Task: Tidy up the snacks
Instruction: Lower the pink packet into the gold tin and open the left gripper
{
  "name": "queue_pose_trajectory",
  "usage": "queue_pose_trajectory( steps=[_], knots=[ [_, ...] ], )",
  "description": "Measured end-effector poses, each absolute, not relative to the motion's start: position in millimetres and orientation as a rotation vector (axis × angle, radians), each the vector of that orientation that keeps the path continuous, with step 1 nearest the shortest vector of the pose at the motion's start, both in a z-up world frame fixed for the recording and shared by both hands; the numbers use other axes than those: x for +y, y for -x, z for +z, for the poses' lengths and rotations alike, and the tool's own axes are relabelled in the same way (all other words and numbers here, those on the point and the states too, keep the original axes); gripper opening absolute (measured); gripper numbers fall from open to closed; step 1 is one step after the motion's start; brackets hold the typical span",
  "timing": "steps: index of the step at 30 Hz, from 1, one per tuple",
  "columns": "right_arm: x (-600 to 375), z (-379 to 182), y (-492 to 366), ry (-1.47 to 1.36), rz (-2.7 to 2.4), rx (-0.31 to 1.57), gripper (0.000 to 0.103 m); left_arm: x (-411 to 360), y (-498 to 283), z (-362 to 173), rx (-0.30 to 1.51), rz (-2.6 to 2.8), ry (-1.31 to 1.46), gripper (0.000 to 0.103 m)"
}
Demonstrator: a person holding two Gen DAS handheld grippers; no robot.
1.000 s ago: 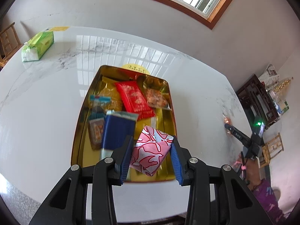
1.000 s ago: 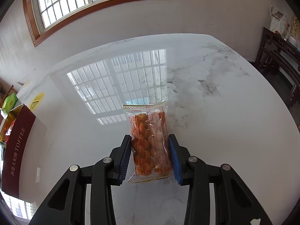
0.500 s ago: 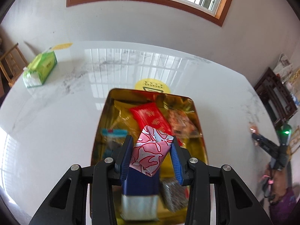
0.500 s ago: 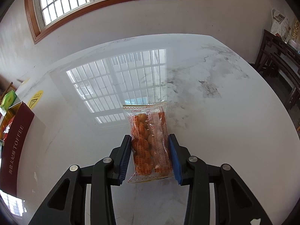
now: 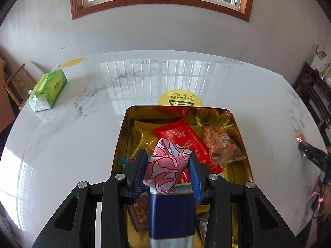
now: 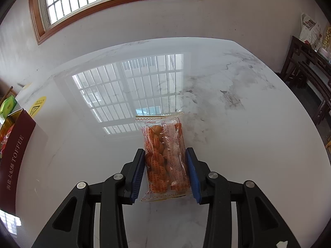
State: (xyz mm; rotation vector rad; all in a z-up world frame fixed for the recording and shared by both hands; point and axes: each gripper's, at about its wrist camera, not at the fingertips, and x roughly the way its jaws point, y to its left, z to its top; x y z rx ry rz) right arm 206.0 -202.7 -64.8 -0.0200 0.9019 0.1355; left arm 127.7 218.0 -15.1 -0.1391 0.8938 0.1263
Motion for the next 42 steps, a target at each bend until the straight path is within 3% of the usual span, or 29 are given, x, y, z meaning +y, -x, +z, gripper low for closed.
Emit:
queue_pose_trajectory(
  steps=[25, 27, 35, 42],
  knots=[
    [-203, -65, -206, 0.021, 0.135, 0.902, 0.038, 211, -126, -14, 0.879, 0.212, 0.035, 0.041],
    [-203, -65, -206, 0.022, 0.135, 0.902, 0.038, 209, -123, -12, 0.880, 0.224, 0.029, 0.043],
    [-200, -64, -205, 0.032, 0.139, 0.900, 0.037, 197, -98, 4, 0.834, 0.264, -0.008, 0.070],
    [-201, -64, -195, -0.004, 0.169, 0.895, 0.037, 190, -78, 18, 0.816, 0.263, -0.015, 0.073]
  ],
)
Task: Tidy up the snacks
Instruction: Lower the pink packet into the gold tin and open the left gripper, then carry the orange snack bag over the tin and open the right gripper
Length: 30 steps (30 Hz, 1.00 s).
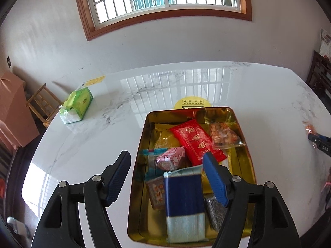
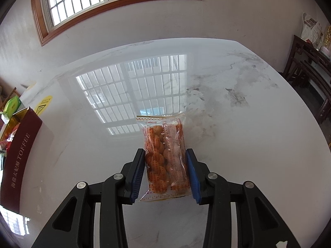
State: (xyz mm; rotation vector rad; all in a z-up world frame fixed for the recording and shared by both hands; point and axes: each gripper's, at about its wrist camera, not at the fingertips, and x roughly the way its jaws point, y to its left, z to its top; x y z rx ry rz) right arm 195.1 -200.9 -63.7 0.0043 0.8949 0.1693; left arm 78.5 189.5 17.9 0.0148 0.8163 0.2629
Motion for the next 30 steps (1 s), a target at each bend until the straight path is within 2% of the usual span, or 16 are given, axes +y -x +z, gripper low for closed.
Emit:
queue_pose_trajectory(
  steps=[16, 30],
  knots=[
    [-197, -59, -160, -0.088, 0.229, 0.893, 0.037, 182, -40, 15, 0.846, 0.228, 0.041, 0.073],
    [-130, -9, -126, -0.065, 0.418, 0.820, 0.037, 185, -23, 6, 0.872, 0.222, 0.081, 0.073]
  ],
)
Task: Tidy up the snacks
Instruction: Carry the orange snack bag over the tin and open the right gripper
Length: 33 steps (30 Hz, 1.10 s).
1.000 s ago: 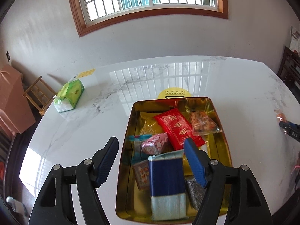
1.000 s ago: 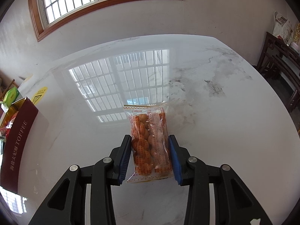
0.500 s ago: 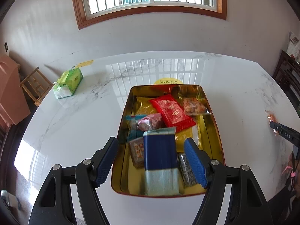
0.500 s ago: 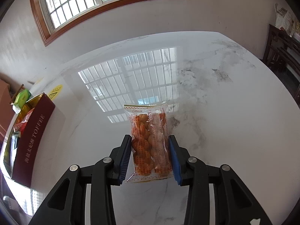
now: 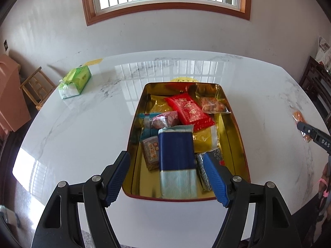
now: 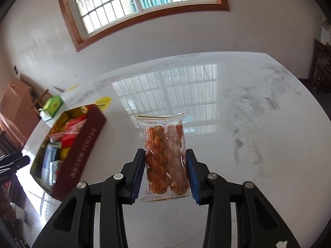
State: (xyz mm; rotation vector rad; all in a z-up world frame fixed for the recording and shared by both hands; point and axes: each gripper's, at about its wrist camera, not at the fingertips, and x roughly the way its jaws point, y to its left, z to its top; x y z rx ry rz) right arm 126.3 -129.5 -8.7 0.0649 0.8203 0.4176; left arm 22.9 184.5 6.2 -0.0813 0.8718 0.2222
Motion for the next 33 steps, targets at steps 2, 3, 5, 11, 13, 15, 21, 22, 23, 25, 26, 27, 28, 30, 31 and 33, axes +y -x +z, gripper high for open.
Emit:
queue_pose_trajectory(
  steps=[2, 3, 5, 11, 13, 15, 21, 22, 23, 25, 26, 27, 28, 30, 31, 33],
  knots=[
    [-115, -1, -122, -0.060, 0.455, 0.809, 0.037, 186, -21, 6, 0.873, 0.224, 0.079, 0.073],
    [-105, 4, -119, -0.053, 0.477, 0.804, 0.037, 186, -21, 5, 0.874, 0.225, 0.078, 0.073],
    [-87, 11, -115, -0.035, 0.517, 0.798, 0.037, 188, -20, 4, 0.876, 0.228, 0.078, 0.073],
    [-45, 20, -104, 0.002, 0.600, 0.793, 0.037, 191, -15, 1, 0.879, 0.231, 0.076, 0.073],
    [-36, 21, -101, 0.014, 0.618, 0.793, 0.037, 193, -13, 0, 0.879, 0.233, 0.072, 0.073],
    [-25, 21, -98, 0.027, 0.635, 0.796, 0.037, 195, -11, -1, 0.877, 0.236, 0.072, 0.073],
    [-1, 23, -96, 0.046, 0.672, 0.808, 0.037, 204, -6, -2, 0.875, 0.248, 0.080, 0.073],
    [0, 23, -96, 0.048, 0.676, 0.811, 0.037, 205, -5, -3, 0.873, 0.249, 0.080, 0.073],
    [4, 23, -97, 0.050, 0.682, 0.814, 0.037, 206, -4, -2, 0.872, 0.251, 0.078, 0.073],
    [10, 22, -98, 0.052, 0.688, 0.818, 0.037, 207, -2, -2, 0.865, 0.255, 0.072, 0.073],
    [14, 21, -99, 0.051, 0.692, 0.822, 0.037, 208, -1, -2, 0.860, 0.258, 0.068, 0.073],
    [18, 20, -101, 0.049, 0.697, 0.828, 0.037, 208, 0, -2, 0.856, 0.260, 0.064, 0.073],
    [21, 19, -104, 0.048, 0.701, 0.833, 0.037, 209, 0, -2, 0.852, 0.263, 0.060, 0.073],
    [30, 16, -109, 0.050, 0.706, 0.846, 0.037, 211, 1, -2, 0.850, 0.267, 0.059, 0.073],
    [33, 14, -111, 0.052, 0.706, 0.850, 0.037, 212, 1, -3, 0.850, 0.265, 0.063, 0.073],
    [40, 10, -113, 0.060, 0.708, 0.858, 0.037, 214, 2, -3, 0.845, 0.267, 0.068, 0.073]
  ],
)
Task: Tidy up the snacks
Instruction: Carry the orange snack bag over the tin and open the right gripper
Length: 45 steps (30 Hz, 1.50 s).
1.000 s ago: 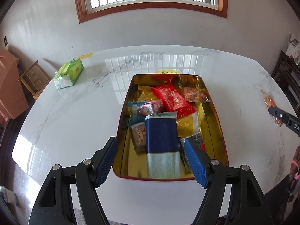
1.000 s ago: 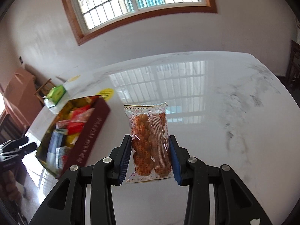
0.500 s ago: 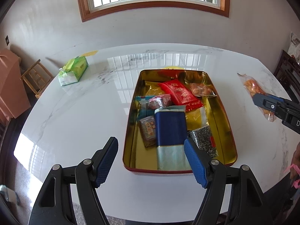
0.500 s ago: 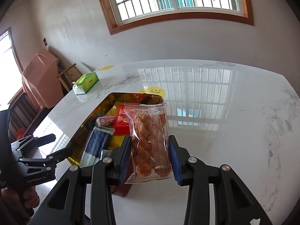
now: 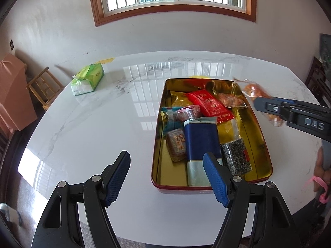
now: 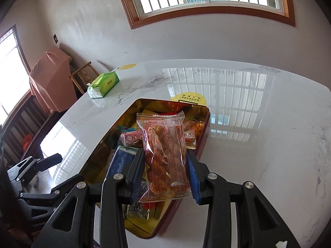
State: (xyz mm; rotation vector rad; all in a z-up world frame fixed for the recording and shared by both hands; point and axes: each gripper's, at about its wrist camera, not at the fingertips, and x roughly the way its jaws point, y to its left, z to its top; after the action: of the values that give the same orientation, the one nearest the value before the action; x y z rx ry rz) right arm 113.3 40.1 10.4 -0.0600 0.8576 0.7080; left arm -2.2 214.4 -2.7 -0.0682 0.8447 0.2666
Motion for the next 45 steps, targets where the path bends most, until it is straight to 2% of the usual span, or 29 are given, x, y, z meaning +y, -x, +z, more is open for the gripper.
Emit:
queue_pose_trajectory(
  steps=[35, 36, 38, 42, 45],
  knots=[
    [84, -13, -128, 0.125, 0.711, 0.889, 0.038, 228, 7, -4, 0.789, 0.290, 0.054, 0.073],
    [86, -13, -127, 0.136, 0.710, 0.884, 0.038, 227, 8, -3, 0.785, 0.300, 0.046, 0.074],
    [86, -12, -124, 0.144, 0.711, 0.864, 0.038, 226, 7, -1, 0.784, 0.309, 0.045, 0.085],
    [80, 2, -116, 0.118, 0.713, 0.786, 0.049, 228, 15, 9, 0.726, 0.304, 0.070, 0.087],
    [73, 16, -106, 0.098, 0.732, 0.739, 0.052, 228, 22, 19, 0.681, 0.310, 0.067, 0.093]
  ],
)
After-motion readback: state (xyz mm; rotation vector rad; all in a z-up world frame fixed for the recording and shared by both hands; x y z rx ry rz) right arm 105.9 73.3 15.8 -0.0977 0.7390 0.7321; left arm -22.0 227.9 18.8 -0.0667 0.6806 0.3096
